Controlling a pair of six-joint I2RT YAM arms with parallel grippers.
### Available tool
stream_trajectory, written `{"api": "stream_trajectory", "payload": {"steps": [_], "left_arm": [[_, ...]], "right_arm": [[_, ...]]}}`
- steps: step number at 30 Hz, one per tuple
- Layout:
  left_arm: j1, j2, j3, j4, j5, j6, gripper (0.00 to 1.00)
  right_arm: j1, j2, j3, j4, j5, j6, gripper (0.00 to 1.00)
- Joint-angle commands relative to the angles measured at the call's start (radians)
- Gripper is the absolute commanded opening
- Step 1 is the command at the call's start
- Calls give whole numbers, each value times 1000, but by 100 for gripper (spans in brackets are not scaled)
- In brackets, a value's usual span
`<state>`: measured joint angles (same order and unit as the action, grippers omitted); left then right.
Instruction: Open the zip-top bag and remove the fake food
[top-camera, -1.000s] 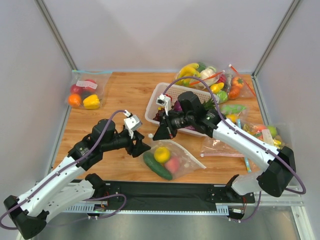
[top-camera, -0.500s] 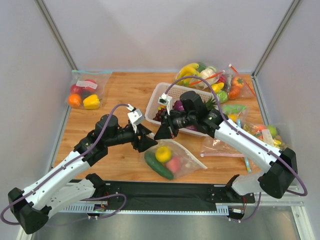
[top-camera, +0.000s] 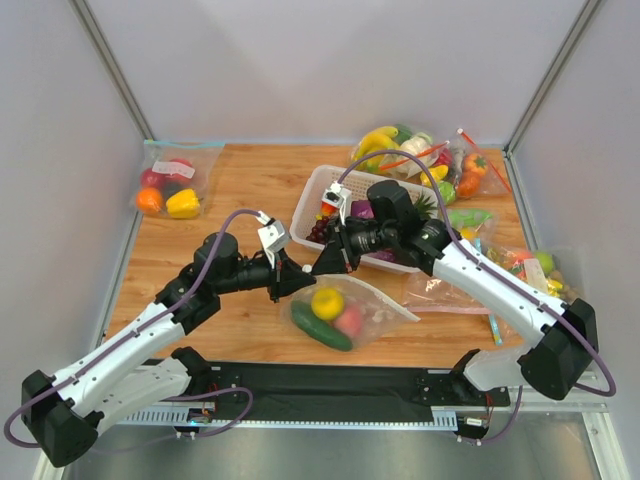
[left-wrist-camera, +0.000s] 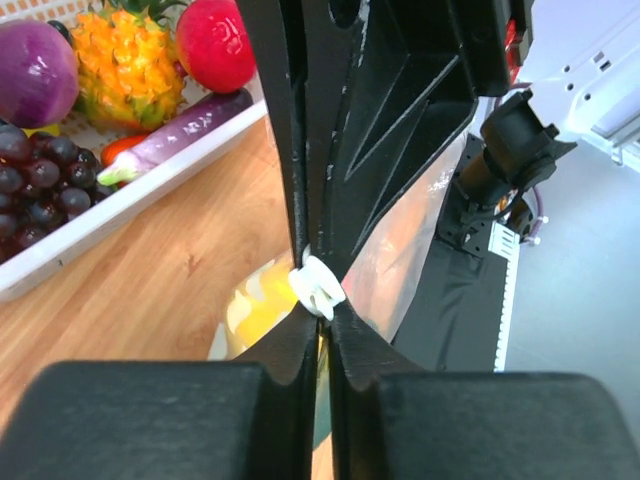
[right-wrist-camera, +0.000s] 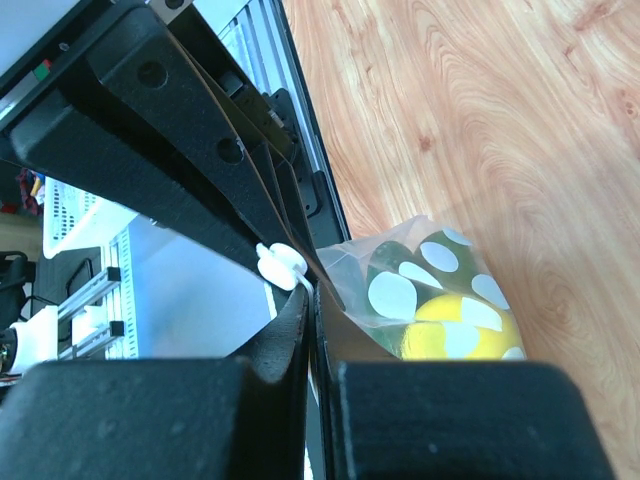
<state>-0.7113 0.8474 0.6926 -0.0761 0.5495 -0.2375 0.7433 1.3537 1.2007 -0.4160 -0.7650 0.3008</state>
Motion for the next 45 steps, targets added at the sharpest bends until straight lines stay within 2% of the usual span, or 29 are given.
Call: {"api": "stream_trajectory", "payload": {"steps": [1, 4, 7, 10, 11, 14, 16, 21, 30, 45], "left_arm": [[-2, 8, -7, 70, 41, -2, 5], [-4, 8, -5, 70, 46, 1, 0], [-4, 9, -10, 70, 52, 7, 0], [-4, 10, -7, 70, 69, 9, 0], [-4, 12, -2, 71, 78, 10, 0], [-2, 12, -1, 70, 92, 15, 0], [-4, 13, 1, 70, 104, 17, 0], [-4, 22, 8, 56, 139, 24, 0], [-4, 28, 22, 47, 153, 32, 0], [-4, 33, 24, 36, 168, 35, 0]], "right_arm": [[4, -41, -7, 74, -14, 38, 0], [-5, -54, -18, 86, -11, 49, 0], [-5, -56, -20, 88, -20, 49, 3], [-7, -67, -21, 98, -42, 43, 20], [-9, -71, -21, 103, -46, 32, 30], [-15, -90, -13, 109, -63, 8, 41], [-18, -99, -6, 111, -92, -5, 45], [-21, -100, 11, 137, -172, -31, 46], [-21, -47, 17, 118, -214, -48, 42], [-22, -16, 0, 117, -171, -80, 44]]}}
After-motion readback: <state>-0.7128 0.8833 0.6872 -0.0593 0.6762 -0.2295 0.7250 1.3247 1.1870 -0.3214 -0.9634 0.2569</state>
